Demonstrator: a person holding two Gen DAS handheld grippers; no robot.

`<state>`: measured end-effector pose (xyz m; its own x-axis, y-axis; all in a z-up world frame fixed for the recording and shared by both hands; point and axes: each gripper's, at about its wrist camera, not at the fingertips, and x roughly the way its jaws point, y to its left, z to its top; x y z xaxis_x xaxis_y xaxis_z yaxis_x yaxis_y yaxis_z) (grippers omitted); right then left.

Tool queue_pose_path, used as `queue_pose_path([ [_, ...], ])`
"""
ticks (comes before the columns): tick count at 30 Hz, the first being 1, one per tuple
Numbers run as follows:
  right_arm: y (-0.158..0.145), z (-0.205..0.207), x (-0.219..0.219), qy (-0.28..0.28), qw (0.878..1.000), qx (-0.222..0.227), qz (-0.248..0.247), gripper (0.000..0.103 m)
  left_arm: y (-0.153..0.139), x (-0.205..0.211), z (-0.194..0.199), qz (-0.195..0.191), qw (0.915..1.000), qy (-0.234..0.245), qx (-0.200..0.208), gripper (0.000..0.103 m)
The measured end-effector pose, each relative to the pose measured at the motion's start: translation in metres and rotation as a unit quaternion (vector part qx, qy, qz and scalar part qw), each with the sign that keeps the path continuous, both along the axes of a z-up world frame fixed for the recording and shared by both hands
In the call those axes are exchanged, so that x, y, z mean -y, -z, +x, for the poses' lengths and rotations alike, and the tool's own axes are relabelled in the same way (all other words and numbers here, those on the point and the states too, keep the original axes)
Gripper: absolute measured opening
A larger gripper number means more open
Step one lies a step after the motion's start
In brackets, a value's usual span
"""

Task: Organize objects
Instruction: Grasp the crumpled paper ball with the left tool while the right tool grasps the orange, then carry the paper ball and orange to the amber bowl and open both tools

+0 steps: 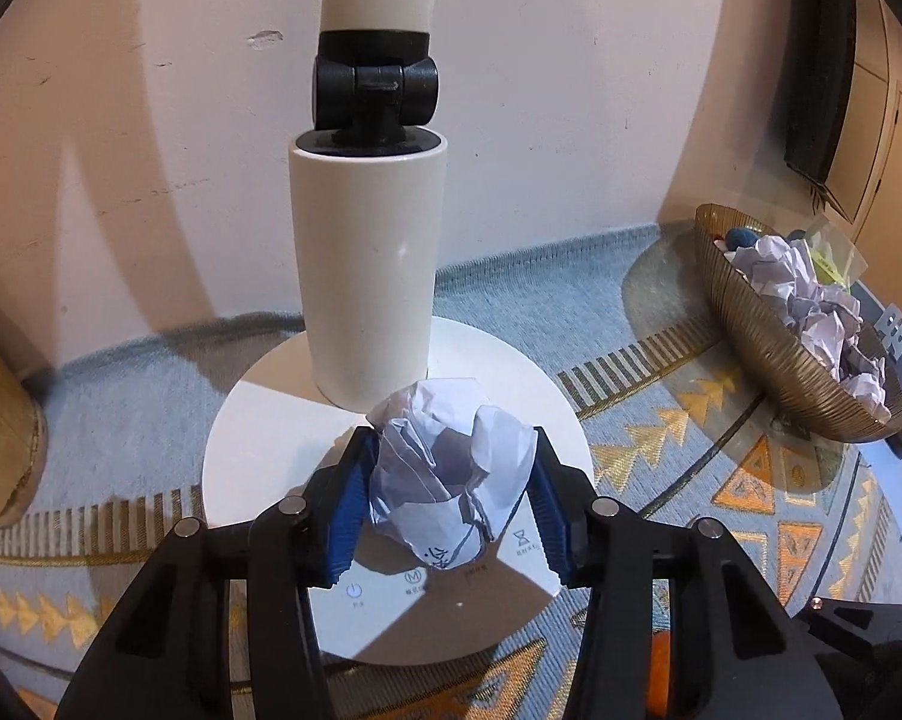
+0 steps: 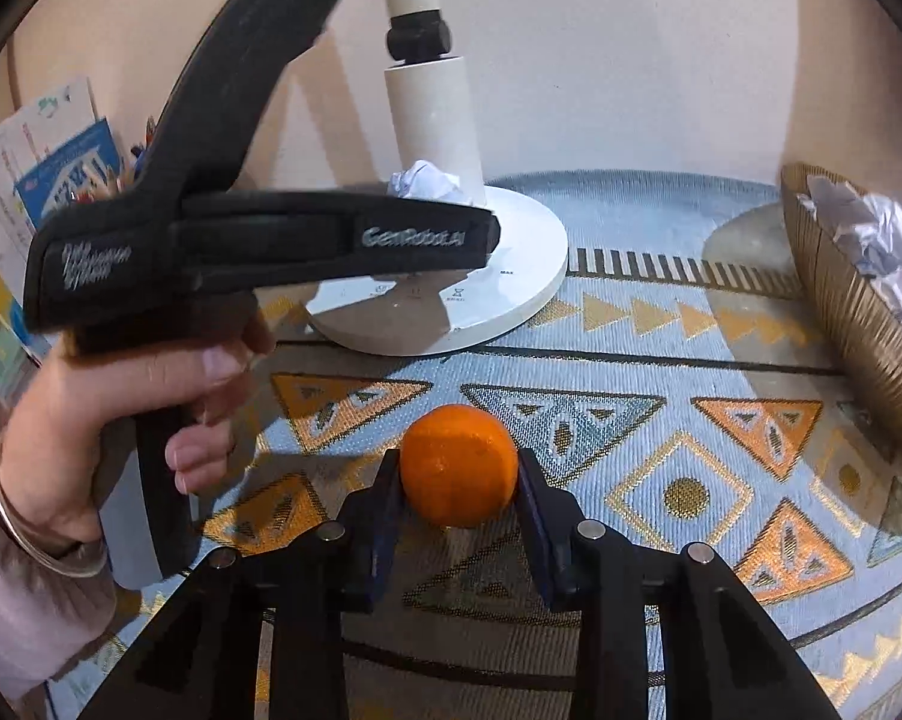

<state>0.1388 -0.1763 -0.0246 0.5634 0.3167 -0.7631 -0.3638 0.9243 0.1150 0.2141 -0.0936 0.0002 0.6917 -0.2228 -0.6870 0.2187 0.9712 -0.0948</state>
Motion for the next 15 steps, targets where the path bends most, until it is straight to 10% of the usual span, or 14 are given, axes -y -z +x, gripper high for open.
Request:
queue_pose_path([
  [15,-0.010,0.001,0.055,0.037,0.994,-0.027,0.095,0.035,-0.039,0.024,-0.016,0.005,0.9989,-0.022,0.040,0.046],
])
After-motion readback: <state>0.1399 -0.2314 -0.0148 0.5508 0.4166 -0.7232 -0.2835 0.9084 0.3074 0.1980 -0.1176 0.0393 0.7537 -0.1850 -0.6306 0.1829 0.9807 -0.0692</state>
